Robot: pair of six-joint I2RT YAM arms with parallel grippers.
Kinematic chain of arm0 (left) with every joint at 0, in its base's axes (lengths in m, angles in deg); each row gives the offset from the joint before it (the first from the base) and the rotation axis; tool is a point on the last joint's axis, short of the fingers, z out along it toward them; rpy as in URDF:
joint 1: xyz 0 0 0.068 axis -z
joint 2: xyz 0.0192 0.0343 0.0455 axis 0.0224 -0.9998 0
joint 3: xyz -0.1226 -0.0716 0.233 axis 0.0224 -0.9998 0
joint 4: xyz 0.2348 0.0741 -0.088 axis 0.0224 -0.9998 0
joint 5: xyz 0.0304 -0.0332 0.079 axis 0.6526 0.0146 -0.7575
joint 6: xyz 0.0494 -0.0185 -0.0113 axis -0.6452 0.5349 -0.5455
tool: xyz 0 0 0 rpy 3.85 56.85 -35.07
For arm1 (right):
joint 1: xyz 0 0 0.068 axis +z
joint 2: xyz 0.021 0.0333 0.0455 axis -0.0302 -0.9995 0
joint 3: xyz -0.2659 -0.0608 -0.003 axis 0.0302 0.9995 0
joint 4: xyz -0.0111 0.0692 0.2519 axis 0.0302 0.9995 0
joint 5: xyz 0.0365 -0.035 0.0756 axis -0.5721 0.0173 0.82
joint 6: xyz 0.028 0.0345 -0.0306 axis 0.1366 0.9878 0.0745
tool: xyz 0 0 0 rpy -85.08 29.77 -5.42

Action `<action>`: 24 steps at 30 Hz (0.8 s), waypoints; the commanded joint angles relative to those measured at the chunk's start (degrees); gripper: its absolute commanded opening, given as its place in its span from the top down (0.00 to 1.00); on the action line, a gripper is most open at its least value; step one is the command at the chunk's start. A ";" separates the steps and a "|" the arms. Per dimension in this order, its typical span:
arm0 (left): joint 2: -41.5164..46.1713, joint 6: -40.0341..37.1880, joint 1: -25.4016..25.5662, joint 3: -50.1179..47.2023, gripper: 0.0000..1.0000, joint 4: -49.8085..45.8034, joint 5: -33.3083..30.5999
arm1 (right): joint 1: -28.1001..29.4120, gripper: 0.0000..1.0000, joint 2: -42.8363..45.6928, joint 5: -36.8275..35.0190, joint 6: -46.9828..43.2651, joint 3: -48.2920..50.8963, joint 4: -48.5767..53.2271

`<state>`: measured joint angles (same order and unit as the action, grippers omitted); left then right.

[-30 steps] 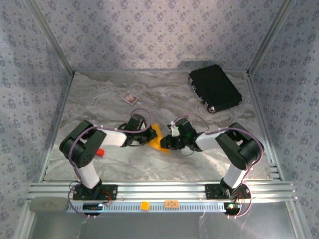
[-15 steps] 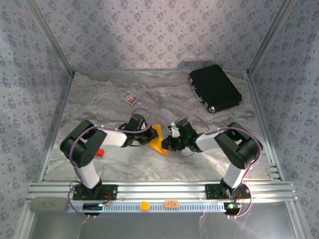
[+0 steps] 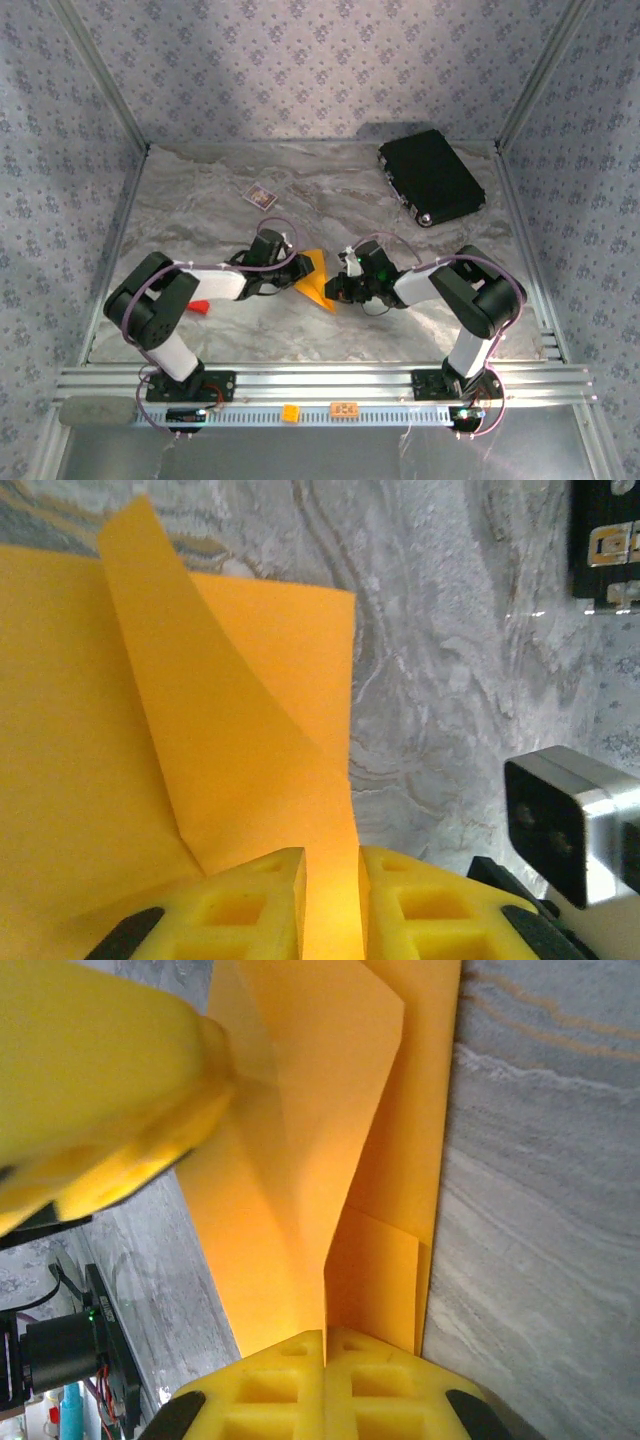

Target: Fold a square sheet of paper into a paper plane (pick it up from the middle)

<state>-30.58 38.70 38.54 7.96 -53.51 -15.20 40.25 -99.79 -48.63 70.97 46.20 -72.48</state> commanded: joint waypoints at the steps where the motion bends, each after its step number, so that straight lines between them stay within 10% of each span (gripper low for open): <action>1: 3.49 -2.35 0.16 0.17 0.83 -3.79 -3.82 | -0.29 0.99 -2.29 -0.84 0.87 1.80 3.70; 24: -2.01 -4.21 0.76 3.78 0.90 -3.69 1.38 | -0.39 1.00 -2.29 -1.02 1.69 2.59 2.35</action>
<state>-31.19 36.25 38.95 8.98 -58.23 -15.81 40.10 -99.99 -48.59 72.24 46.94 -74.43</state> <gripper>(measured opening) 0.096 0.057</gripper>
